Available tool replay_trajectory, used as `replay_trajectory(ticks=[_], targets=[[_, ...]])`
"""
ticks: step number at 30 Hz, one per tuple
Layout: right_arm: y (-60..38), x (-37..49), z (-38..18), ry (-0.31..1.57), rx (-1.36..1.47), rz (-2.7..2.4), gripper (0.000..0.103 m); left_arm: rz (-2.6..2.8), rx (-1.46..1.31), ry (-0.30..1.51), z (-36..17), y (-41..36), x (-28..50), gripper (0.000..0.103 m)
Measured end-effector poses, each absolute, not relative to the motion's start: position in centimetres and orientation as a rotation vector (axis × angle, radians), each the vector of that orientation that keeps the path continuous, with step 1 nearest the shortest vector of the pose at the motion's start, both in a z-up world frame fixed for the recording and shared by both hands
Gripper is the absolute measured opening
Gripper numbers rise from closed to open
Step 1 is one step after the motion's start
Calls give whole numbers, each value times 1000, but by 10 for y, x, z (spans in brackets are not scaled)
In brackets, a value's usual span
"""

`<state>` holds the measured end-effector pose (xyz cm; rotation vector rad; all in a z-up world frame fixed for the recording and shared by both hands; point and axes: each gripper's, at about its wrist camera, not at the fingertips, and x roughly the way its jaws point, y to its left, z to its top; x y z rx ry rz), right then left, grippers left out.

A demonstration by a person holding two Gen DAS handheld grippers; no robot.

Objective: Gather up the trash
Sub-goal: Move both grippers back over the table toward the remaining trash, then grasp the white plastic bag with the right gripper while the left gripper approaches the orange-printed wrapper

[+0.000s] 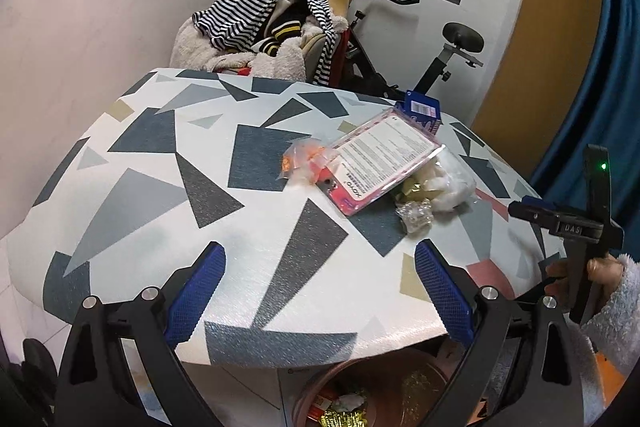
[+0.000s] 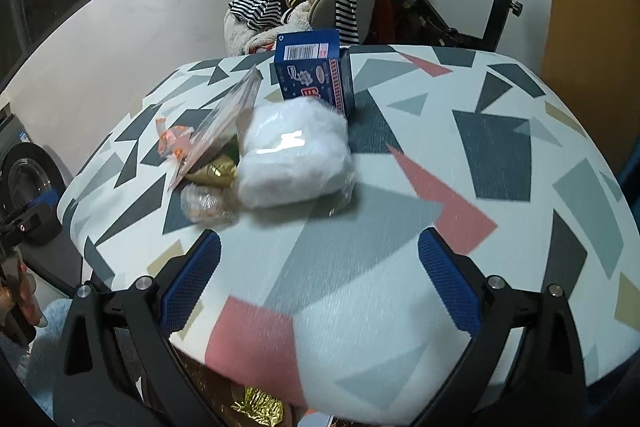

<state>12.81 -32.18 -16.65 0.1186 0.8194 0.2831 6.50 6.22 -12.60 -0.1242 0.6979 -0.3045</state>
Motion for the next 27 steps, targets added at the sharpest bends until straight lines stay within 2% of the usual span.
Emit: replay_trajectory(ticks=[16, 24, 25, 27], targets=[[-311, 203, -169, 855, 160, 297, 97, -296, -180, 743, -139, 71, 96, 93], [-293, 243, -201, 987, 268, 351, 97, -332, -205, 759, -142, 64, 107, 93], [-293, 244, -202, 999, 267, 359, 89, -337, -209, 762, -143, 63, 109, 93], [-293, 239, -200, 977, 267, 384, 82, -346, -227, 772, -144, 62, 113, 93]])
